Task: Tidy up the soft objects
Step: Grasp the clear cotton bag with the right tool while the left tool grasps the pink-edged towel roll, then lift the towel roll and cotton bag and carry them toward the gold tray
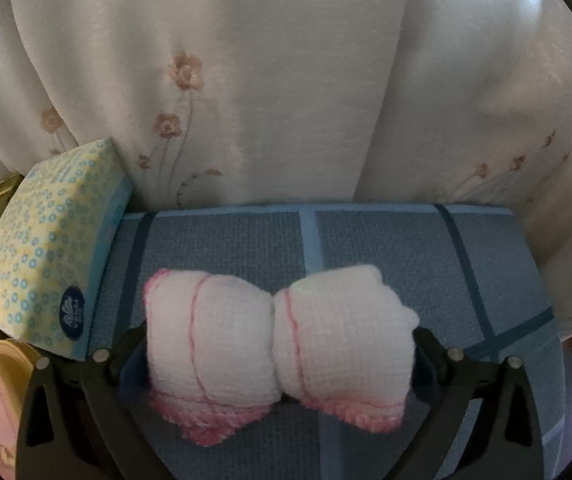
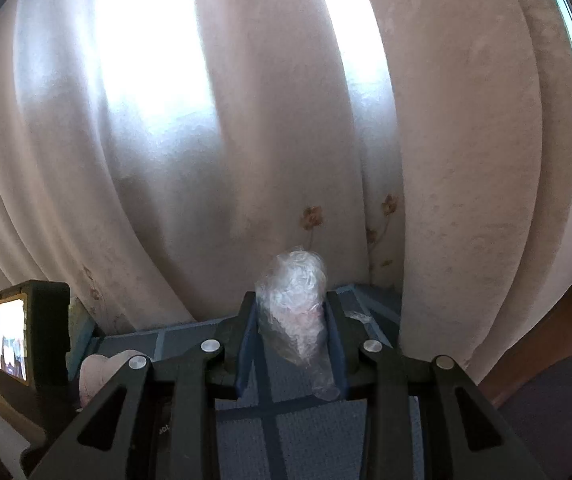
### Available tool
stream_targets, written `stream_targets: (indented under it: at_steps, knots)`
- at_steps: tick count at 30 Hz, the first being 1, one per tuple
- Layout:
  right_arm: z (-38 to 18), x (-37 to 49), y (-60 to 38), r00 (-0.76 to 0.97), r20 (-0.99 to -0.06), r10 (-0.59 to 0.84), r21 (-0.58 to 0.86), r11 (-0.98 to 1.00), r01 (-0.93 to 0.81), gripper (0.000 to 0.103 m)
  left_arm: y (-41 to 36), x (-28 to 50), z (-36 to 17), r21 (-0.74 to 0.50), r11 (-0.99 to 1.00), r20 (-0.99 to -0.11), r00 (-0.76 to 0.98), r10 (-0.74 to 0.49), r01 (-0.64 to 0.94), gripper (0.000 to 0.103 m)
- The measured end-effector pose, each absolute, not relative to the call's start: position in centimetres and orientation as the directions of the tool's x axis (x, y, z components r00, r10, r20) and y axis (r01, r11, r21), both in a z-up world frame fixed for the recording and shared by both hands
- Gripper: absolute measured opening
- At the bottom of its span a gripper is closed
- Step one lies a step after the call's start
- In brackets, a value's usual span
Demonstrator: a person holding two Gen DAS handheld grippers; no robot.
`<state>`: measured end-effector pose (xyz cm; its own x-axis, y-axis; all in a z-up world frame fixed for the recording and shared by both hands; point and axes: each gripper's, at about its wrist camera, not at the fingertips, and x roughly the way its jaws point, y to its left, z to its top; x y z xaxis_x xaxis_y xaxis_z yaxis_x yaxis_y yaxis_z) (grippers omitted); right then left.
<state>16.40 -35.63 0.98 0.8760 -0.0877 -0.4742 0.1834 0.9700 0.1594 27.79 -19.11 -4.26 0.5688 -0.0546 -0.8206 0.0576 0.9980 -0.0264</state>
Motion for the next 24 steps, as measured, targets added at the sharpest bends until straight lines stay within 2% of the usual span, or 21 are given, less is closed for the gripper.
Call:
stream_targets:
  at_steps: [2,4,6,8,11,13,19,24]
  knots:
    - [0.8,16.5,-35.6,0.873,-0.478,-0.097,0.152,0.970,0.191,0.035,-18.9,27.8,-4.2,-0.033,0.997,-0.814,0.576,-0.071,0.075,0.081]
    - [0.7,16.7,-35.5,0.871,-0.479,-0.108,0.144,0.969,0.199,0.035,-19.0,27.3,-4.0,-0.044,0.992,-0.806,0.583,-0.106,0.119,0.075]
    - [0.5,16.8,-35.6,0.868,-0.482,-0.118,0.134,0.969,0.206,0.035,-18.9,27.2,-3.7,-0.048,0.990,-0.802,0.586,-0.119,0.136,0.056]
    - [0.2,17.2,-35.2,0.868,-0.481,-0.126,0.125,0.970,0.210,0.035,-18.7,26.6,-3.5,-0.069,0.983,-0.789,0.594,-0.158,0.170,0.051]
    - [0.2,17.2,-34.8,0.882,-0.451,-0.136,0.120,0.970,0.211,0.035,-18.3,25.3,-2.9,-0.088,0.975,-0.761,0.618,-0.198,0.204,0.050]
    - [0.4,16.8,-34.6,0.894,-0.422,-0.154,0.100,0.972,0.215,0.035,-17.7,24.2,-1.8,-0.075,0.975,-0.711,0.675,-0.199,0.208,0.049]
    - [1.1,15.8,-33.9,0.910,-0.371,-0.185,0.051,0.974,0.219,0.035,-17.0,19.4,0.4,0.046,0.973,-0.566,0.808,-0.163,0.228,0.049]
    - [1.1,15.4,-32.7,0.910,-0.347,-0.228,0.002,0.970,0.243,0.035,-16.0,17.2,0.9,0.065,0.972,-0.543,0.825,-0.155,0.225,0.049]
